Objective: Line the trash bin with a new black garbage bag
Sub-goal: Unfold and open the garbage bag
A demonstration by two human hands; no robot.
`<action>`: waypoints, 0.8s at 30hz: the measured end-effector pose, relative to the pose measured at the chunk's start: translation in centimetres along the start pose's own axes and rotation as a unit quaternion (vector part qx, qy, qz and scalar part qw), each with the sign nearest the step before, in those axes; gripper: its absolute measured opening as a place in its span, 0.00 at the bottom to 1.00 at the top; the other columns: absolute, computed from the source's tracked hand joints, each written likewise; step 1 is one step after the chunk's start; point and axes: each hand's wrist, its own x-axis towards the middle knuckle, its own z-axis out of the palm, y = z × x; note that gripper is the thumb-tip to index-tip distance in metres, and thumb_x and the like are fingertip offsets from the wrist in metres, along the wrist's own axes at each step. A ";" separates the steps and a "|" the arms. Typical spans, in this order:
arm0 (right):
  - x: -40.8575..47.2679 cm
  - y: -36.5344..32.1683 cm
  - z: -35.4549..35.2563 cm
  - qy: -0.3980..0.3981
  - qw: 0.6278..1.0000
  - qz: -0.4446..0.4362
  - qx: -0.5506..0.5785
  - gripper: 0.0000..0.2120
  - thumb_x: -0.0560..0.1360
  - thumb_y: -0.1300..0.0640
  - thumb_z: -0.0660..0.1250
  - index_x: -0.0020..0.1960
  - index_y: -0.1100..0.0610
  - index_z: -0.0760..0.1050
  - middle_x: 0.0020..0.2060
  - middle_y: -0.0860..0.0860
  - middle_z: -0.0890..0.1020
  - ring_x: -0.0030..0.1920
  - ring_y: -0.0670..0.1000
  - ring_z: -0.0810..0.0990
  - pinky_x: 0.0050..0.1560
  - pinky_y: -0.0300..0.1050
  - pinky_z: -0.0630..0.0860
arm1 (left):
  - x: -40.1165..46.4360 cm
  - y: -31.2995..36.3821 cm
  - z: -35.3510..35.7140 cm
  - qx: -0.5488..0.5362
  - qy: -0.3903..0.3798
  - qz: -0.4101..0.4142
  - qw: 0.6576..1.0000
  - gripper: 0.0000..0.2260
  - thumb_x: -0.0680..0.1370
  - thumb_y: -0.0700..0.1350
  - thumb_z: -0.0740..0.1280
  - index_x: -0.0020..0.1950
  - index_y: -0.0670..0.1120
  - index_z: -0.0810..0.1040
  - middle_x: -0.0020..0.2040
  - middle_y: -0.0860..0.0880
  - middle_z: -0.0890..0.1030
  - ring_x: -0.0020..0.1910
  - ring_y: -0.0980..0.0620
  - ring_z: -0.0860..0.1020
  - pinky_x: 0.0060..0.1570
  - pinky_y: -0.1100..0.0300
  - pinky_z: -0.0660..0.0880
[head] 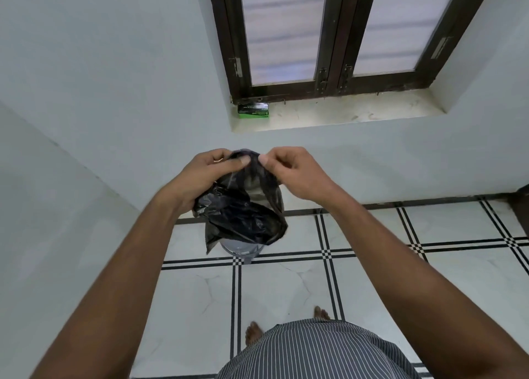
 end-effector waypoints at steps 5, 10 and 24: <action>1.0 0.6 -1.5 0.142 0.936 0.188 0.262 0.25 0.90 0.43 0.56 0.59 0.61 0.83 0.51 0.60 0.90 0.58 0.62 0.89 0.62 0.59 0.85 | -0.2 -1.0 -2.4 0.256 -0.053 -0.067 0.963 0.19 0.69 0.56 0.84 0.52 0.47 0.87 0.47 0.48 0.90 0.45 0.47 0.89 0.47 0.56 0.83; 0.4 2.0 -4.6 0.200 0.908 0.237 0.281 0.34 0.83 0.31 0.65 0.60 0.63 0.84 0.51 0.58 0.91 0.55 0.61 0.90 0.60 0.59 0.87 | 0.1 -3.0 -5.2 0.283 0.091 -0.126 0.946 0.28 0.70 0.67 0.79 0.39 0.40 0.87 0.39 0.41 0.87 0.37 0.47 0.83 0.42 0.57 0.78; -0.7 1.9 -5.6 0.019 0.978 0.204 0.041 0.21 0.83 0.39 0.71 0.54 0.58 0.84 0.43 0.51 0.89 0.43 0.53 0.89 0.47 0.48 0.83 | 1.0 -2.7 -4.2 0.134 0.055 -0.106 0.984 0.27 0.73 0.69 0.73 0.55 0.46 0.89 0.47 0.46 0.90 0.47 0.46 0.88 0.50 0.54 0.79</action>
